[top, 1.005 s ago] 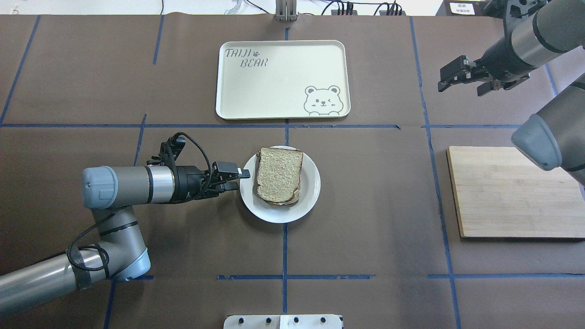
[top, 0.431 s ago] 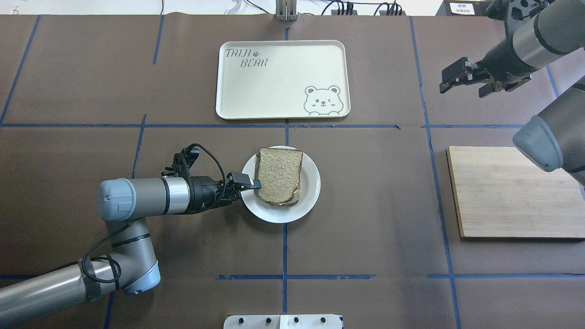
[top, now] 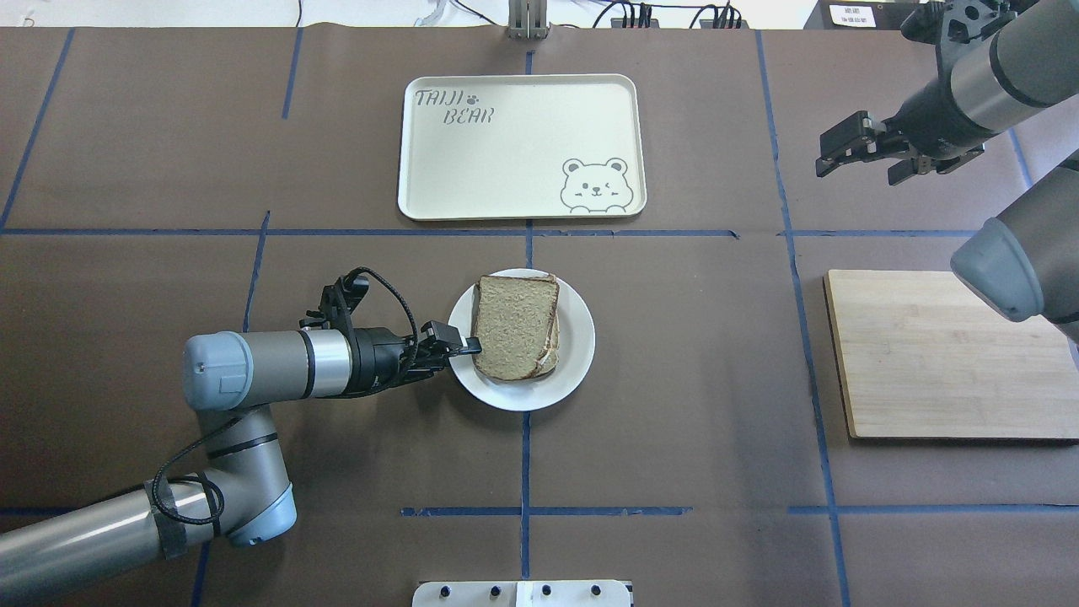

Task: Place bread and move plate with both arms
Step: 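Close the left gripper on the plate rim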

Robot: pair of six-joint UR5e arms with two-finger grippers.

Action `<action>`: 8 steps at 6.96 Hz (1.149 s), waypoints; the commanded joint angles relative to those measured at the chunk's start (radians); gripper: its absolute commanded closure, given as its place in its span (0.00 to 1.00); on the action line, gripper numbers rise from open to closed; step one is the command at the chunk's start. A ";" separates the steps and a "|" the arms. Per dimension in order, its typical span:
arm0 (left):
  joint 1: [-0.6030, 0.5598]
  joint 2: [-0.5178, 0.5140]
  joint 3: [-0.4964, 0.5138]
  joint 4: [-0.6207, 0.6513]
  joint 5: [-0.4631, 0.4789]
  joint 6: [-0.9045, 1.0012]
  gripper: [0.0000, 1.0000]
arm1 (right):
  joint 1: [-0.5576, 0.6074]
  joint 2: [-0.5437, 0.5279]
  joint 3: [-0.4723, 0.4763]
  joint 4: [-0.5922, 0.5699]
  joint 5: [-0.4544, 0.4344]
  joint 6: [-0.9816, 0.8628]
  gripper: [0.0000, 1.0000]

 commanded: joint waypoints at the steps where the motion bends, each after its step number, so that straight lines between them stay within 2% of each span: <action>1: 0.000 0.000 -0.003 0.000 0.000 0.001 0.62 | 0.000 -0.001 -0.001 0.000 0.000 0.000 0.00; 5: 0.000 -0.001 -0.006 0.000 0.000 0.002 0.61 | 0.000 -0.001 -0.001 0.000 0.000 0.000 0.00; 6: -0.001 -0.001 -0.006 0.000 0.000 0.002 0.72 | 0.000 -0.001 -0.001 0.002 0.000 0.000 0.00; 7: -0.001 -0.001 -0.006 -0.002 -0.002 0.002 0.89 | 0.000 -0.001 -0.003 0.002 0.000 0.000 0.00; 8: -0.001 -0.001 -0.007 -0.002 -0.002 0.001 0.95 | 0.000 -0.001 -0.003 0.002 0.000 0.000 0.00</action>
